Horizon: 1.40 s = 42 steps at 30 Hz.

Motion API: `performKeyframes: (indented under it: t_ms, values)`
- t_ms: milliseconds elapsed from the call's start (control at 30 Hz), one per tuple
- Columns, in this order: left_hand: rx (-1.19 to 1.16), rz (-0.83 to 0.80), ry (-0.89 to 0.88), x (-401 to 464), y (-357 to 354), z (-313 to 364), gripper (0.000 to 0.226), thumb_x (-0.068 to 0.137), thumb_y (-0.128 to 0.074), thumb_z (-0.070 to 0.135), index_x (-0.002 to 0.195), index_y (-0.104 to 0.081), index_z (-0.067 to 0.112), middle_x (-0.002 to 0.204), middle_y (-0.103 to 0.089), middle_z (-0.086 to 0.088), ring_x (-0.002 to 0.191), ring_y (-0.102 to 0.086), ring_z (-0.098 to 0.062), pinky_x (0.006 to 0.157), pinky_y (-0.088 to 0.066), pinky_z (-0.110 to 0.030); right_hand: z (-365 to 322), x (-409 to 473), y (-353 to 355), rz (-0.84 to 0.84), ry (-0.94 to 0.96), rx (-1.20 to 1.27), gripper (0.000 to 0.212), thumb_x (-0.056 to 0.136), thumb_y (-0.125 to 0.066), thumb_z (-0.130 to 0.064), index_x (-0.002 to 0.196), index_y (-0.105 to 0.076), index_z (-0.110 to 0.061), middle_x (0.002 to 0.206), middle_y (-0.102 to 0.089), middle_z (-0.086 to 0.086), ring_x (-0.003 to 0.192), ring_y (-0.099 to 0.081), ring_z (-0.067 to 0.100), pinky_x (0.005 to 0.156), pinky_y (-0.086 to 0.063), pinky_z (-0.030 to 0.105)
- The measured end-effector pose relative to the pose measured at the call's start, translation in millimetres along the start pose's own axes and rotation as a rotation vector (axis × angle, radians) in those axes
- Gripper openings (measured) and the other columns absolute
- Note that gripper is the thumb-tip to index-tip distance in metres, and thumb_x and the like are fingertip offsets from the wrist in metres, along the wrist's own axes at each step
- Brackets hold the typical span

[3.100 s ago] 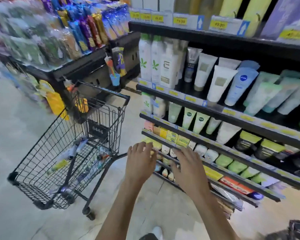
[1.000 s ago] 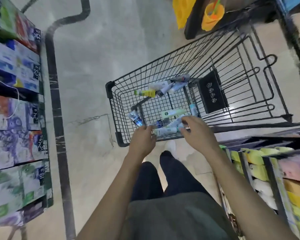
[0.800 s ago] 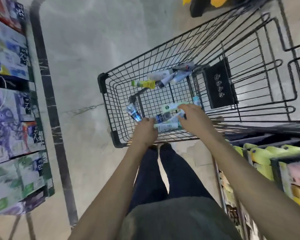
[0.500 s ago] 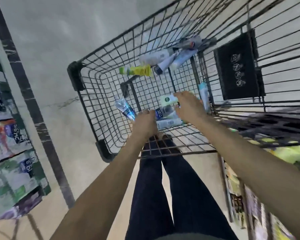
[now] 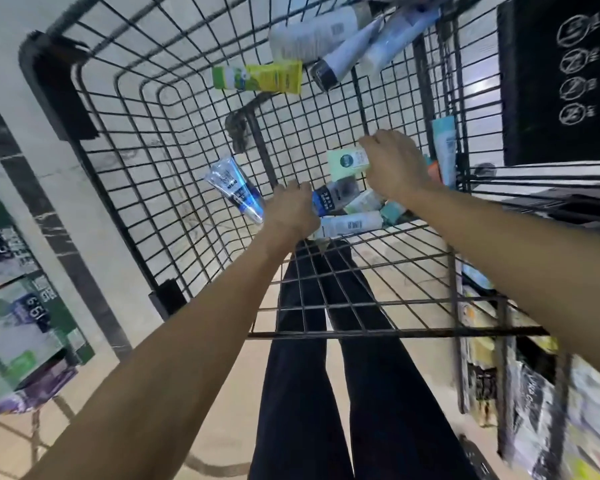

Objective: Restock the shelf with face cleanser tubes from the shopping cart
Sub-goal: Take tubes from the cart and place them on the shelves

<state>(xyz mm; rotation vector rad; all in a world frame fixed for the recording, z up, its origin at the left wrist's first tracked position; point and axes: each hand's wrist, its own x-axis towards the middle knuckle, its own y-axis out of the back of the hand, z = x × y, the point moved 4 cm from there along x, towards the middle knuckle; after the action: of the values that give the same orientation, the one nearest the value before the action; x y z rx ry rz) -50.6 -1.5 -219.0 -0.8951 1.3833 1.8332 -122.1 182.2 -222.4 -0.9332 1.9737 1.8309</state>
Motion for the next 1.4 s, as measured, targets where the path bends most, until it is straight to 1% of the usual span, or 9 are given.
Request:
performKeyframes:
  t_ms: [167, 300, 467, 600, 733, 900, 1167, 1267, 1400]
  values:
    - [-0.002, 0.014, -0.008, 0.5, 7.9, 6.1, 0.044, 0.089, -0.064, 0.014, 0.129, -0.048, 0.008, 0.120, -0.057, -0.014, 0.116, -0.054, -0.034, 0.098, -0.051, -0.052, 5.8, 3.6, 1.6, 0.001, -0.002, -0.045, 0.046, 0.084, -0.068, -0.002, 0.129, -0.058, -0.003, 0.120, -0.051, 0.021, 0.106, -0.052, 0.038, 0.086, -0.050, 0.050]
    - [0.006, 0.053, -0.002, -7.9, 21.8, 6.5, 0.035, 0.092, -0.061, 0.016, 0.124, -0.047, 0.010, 0.103, -0.060, -0.011, 0.091, -0.057, -0.031, 0.078, -0.053, -0.046, 8.3, -1.2, 21.8, 0.037, -0.049, 0.181, 0.050, 0.089, -0.073, -0.027, 0.131, -0.056, -0.009, 0.124, -0.047, 0.017, 0.115, -0.049, 0.035, 0.086, -0.052, 0.050]
    - [-0.421, 0.017, 0.092, -43.9, 50.2, 5.4, 0.025, 0.096, -0.061, 0.028, 0.113, -0.057, 0.010, 0.103, -0.065, -0.010, 0.089, -0.067, -0.027, 0.081, -0.061, -0.045, 2.7, -37.1, 65.9, 0.145, -0.322, 0.861, 0.050, 0.087, -0.078, -0.040, 0.125, -0.056, -0.014, 0.113, -0.061, 0.004, 0.100, -0.060, 0.023, 0.086, -0.053, 0.039]
    - [-0.893, 0.012, 0.182, -102.2, 87.7, 14.5, 0.035, 0.089, -0.069, 0.007, 0.122, -0.057, 0.007, 0.114, -0.065, -0.013, 0.093, -0.070, -0.028, 0.076, -0.062, -0.042, -9.4, -95.1, 113.7, 0.219, -0.452, 1.277, 0.055, 0.086, -0.079, -0.042, 0.130, -0.055, -0.020, 0.115, -0.069, 0.000, 0.102, -0.068, 0.023, 0.088, -0.057, 0.039]
    - [-1.147, 0.075, 0.079, -179.6, 139.4, 42.0, 0.046, 0.089, -0.070, 0.002, 0.131, -0.051, 0.012, 0.114, -0.066, -0.010, 0.088, -0.069, -0.023, 0.060, -0.053, -0.028, -16.5, -171.9, 168.5, 0.281, -0.505, 1.604, 0.072, 0.068, -0.087, -0.057, 0.128, -0.055, -0.032, 0.116, -0.073, 0.008, 0.101, -0.072, 0.035, 0.086, -0.061, 0.056]
    - [-1.284, 0.132, -0.119, -276.8, 200.5, 90.6, 0.052, 0.079, -0.069, -0.002, 0.122, -0.052, 0.021, 0.115, -0.071, -0.015, 0.107, -0.070, -0.038, 0.097, -0.052, -0.059, -12.9, -274.5, 255.8, 0.383, -0.332, 1.768, 0.037, 0.091, -0.076, -0.017, 0.121, -0.059, -0.027, 0.108, -0.074, 0.012, 0.084, -0.071, 0.028, 0.072, -0.060, 0.045]
    - [-1.241, 0.093, -0.452, -394.3, 257.7, 177.0, 0.063, 0.077, -0.072, 0.005, 0.134, -0.047, 0.018, 0.122, -0.066, -0.016, 0.108, -0.068, -0.035, 0.098, -0.051, -0.054, -7.6, -393.5, 335.8, 0.638, -0.156, 1.813, 0.043, 0.092, -0.071, -0.007, 0.124, -0.060, -0.033, 0.118, -0.075, 0.005, 0.102, -0.074, 0.025, 0.088, -0.060, 0.050]
    - [-1.161, 0.073, -0.574, -423.4, 264.0, 201.7, 0.071, 0.066, -0.081, 0.016, 0.132, -0.054, 0.020, 0.116, -0.071, -0.012, 0.108, -0.068, -0.034, 0.098, -0.051, -0.052, -5.6, -432.6, 340.7, 0.789, -0.191, 1.836, 0.046, 0.090, -0.075, -0.006, 0.124, -0.061, -0.033, 0.117, -0.075, 0.004, 0.105, -0.073, 0.027, 0.091, -0.059, 0.051]
    - [-1.042, 0.058, -0.666, -447.4, 257.5, 225.2, 0.074, 0.074, -0.086, 0.020, 0.139, -0.052, 0.029, 0.123, -0.069, -0.006, 0.110, -0.068, -0.028, 0.094, -0.053, -0.048, -2.8, -486.1, 328.3, 1.002, -0.293, 1.860, 0.060, 0.085, -0.081, -0.008, 0.135, -0.057, -0.029, 0.126, -0.072, 0.004, 0.113, -0.070, 0.029, 0.098, -0.056, 0.054]
